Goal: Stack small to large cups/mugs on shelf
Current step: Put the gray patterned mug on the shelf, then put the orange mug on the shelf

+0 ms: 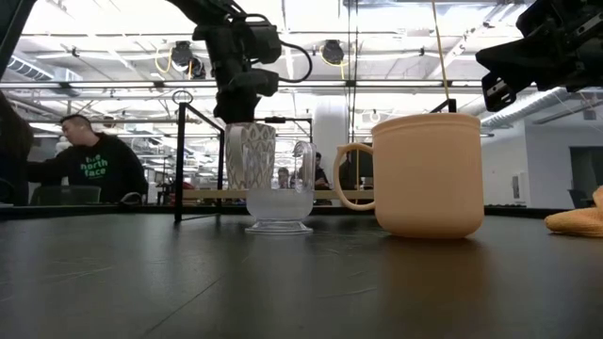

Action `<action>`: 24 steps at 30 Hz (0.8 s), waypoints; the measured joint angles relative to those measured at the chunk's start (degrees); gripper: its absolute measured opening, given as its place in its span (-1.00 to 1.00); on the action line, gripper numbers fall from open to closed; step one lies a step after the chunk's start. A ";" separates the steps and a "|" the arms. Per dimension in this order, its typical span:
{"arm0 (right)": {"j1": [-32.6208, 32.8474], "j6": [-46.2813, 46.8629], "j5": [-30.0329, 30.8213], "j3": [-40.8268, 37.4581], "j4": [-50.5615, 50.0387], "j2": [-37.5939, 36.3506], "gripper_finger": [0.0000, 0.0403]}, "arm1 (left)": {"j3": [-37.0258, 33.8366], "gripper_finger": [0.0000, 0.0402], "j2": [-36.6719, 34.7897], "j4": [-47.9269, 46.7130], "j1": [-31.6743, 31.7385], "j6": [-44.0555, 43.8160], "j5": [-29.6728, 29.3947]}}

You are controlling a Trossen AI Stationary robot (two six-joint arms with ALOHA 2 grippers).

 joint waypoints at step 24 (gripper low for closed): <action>0.00 0.00 0.00 0.00 -0.02 0.00 -1.00 | 0.02 0.68 -0.07 -0.02 0.00 -1.54 -0.55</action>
